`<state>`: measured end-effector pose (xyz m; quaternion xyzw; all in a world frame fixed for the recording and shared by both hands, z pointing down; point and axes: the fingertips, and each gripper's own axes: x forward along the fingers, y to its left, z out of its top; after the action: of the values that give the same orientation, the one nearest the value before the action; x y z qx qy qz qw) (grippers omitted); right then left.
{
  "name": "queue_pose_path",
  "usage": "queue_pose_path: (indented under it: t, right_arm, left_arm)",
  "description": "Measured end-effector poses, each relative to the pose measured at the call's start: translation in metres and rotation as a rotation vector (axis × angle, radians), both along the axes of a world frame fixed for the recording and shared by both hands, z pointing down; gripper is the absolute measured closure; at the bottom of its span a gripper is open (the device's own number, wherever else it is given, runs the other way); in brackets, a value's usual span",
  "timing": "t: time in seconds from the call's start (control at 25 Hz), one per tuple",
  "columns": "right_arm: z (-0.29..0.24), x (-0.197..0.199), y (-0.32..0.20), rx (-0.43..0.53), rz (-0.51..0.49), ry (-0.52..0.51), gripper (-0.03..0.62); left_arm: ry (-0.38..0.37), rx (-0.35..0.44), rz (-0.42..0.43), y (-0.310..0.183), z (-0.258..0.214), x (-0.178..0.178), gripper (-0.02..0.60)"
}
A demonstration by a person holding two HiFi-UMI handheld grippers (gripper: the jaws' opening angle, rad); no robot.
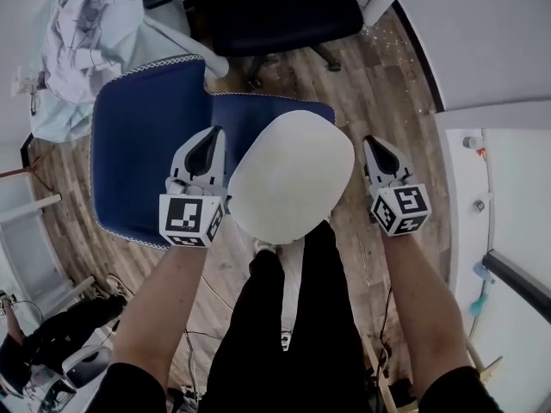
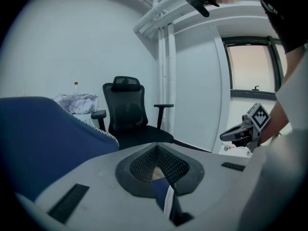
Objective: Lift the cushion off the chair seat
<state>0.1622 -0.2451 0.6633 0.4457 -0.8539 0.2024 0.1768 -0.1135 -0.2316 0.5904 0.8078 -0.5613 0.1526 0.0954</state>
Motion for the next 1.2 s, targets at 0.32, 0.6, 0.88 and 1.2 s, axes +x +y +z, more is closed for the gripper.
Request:
queue_pose_path:
  t: [0.32, 0.6, 0.88, 1.2]
  right_arm:
    - [0.067, 0.009, 0.016, -0.08, -0.006, -0.006, 0.58]
    - [0.107, 0.016, 0.02, -0.145, 0.005, -0.01, 0.558]
    - [0.141, 0.019, 0.028, -0.23, 0.014, -0.025, 0.428]
    - [0.17, 0.019, 0.024, -0.279, 0.036, -0.026, 0.351]
  left_arm:
    - [-0.013, -0.041, 0.029, 0.007, 0.046, 0.003, 0.577]
    - [-0.029, -0.085, 0.032, 0.014, 0.079, 0.008, 0.577]
    - [-0.03, -0.14, 0.021, 0.022, 0.108, 0.011, 0.577]
    - [-0.035, -0.181, 0.034, 0.024, 0.131, 0.02, 0.577]
